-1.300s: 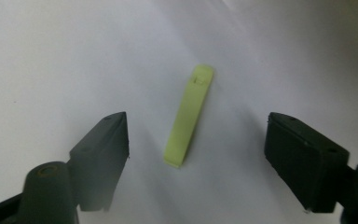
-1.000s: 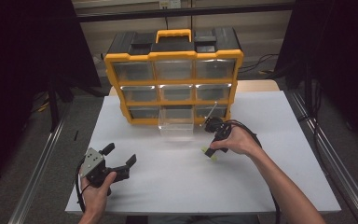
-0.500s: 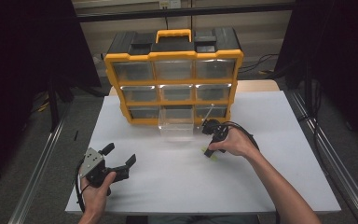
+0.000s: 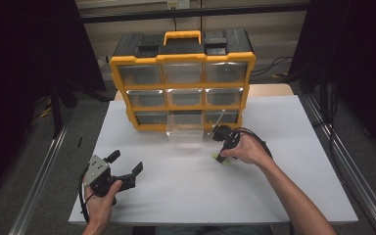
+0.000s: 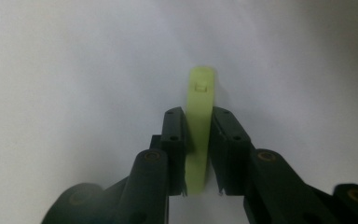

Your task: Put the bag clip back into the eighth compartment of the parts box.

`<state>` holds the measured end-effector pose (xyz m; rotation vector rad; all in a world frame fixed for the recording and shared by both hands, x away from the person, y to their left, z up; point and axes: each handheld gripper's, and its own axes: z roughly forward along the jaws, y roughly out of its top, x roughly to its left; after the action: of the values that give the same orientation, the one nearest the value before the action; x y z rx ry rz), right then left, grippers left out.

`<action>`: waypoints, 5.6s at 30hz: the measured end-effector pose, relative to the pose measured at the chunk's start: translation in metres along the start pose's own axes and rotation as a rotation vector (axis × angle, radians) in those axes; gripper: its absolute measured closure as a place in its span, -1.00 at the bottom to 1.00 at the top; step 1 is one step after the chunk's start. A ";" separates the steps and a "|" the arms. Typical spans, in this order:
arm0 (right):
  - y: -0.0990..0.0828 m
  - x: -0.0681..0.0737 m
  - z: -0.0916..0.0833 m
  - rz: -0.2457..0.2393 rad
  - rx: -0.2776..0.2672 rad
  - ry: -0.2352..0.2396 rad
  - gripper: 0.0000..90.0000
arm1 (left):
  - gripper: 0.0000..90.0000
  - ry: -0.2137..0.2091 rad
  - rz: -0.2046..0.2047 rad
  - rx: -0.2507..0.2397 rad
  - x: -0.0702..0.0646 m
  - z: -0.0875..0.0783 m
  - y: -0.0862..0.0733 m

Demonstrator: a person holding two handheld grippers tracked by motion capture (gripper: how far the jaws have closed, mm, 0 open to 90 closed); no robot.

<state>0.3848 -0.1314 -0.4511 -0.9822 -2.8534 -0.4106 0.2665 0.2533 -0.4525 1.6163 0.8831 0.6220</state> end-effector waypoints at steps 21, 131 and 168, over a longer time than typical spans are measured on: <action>-0.007 -0.001 -0.007 -0.023 -0.044 -0.021 0.75 | -0.87 0.000 0.005 0.002 -0.001 0.000 0.000; 0.000 0.028 -0.081 -0.210 -0.618 0.039 0.75 | -0.88 0.006 0.004 -0.002 -0.002 -0.001 0.000; 0.055 0.023 -0.115 -0.255 -0.598 0.017 0.75 | -0.87 -0.002 -0.003 -0.001 -0.001 -0.001 0.000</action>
<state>0.4007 -0.1092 -0.3246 -0.6562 -2.8953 -1.3420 0.2650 0.2535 -0.4523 1.6137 0.8838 0.6184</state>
